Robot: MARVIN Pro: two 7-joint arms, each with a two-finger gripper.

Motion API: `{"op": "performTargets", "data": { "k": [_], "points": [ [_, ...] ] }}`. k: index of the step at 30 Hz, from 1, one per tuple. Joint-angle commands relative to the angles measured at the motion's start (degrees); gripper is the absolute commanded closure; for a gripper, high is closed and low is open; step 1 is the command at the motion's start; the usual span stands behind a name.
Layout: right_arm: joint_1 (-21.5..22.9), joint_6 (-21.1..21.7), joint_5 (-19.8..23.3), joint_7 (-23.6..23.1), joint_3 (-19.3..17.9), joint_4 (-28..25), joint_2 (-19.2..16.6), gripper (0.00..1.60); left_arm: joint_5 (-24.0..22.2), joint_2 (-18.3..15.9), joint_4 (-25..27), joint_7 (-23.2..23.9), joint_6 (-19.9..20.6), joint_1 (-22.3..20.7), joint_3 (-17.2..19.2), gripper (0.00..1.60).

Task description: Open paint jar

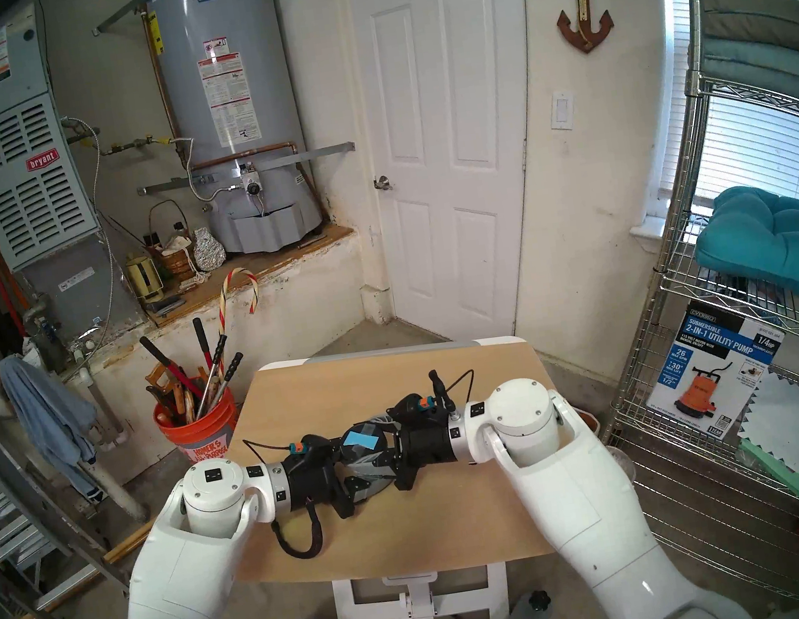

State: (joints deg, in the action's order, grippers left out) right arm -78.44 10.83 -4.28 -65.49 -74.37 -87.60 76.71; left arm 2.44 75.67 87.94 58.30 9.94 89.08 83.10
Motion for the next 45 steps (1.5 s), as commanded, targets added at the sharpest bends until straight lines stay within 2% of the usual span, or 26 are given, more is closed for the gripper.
{"op": "performTargets", "data": {
  "k": [1, 5, 11, 17, 24, 35, 45],
  "points": [
    [6.4, -2.3, 0.8, -7.1, 7.1, 5.5, -1.5, 1.6, -0.9, 0.0, 1.8, 1.6, 0.2, -0.9, -0.1, 1.6],
    [8.8, -3.6, 1.4, -9.0, 9.4, 7.5, -2.0, 1.6, -0.8, -0.2, 2.3, 2.3, 0.6, -0.6, 0.0, 1.6],
    [11.6, -5.9, 1.9, -12.4, 9.6, 11.8, -1.3, 1.6, -0.8, -0.6, 3.0, 2.9, 1.3, 0.0, 0.4, 1.6],
    [11.7, -7.2, 3.3, -13.1, 8.5, 13.4, -1.9, 1.6, -1.2, -0.6, 3.1, 3.2, 1.4, 0.0, 0.8, 1.6],
    [11.9, -7.4, 3.9, -15.4, 9.3, 13.6, -2.5, 1.6, -0.7, -1.8, 1.8, 6.4, 2.4, -2.2, -0.7, 1.6],
    [11.6, -7.9, 3.7, -15.9, 9.5, 13.3, -2.8, 1.6, 0.4, -3.1, 2.0, 8.2, 3.6, -5.7, -2.5, 1.6],
    [11.6, -9.0, 3.5, -16.9, 10.2, 13.6, -2.8, 1.6, 1.3, -4.6, 1.8, 12.1, 5.7, -8.8, -4.9, 1.6]
  ]
}}
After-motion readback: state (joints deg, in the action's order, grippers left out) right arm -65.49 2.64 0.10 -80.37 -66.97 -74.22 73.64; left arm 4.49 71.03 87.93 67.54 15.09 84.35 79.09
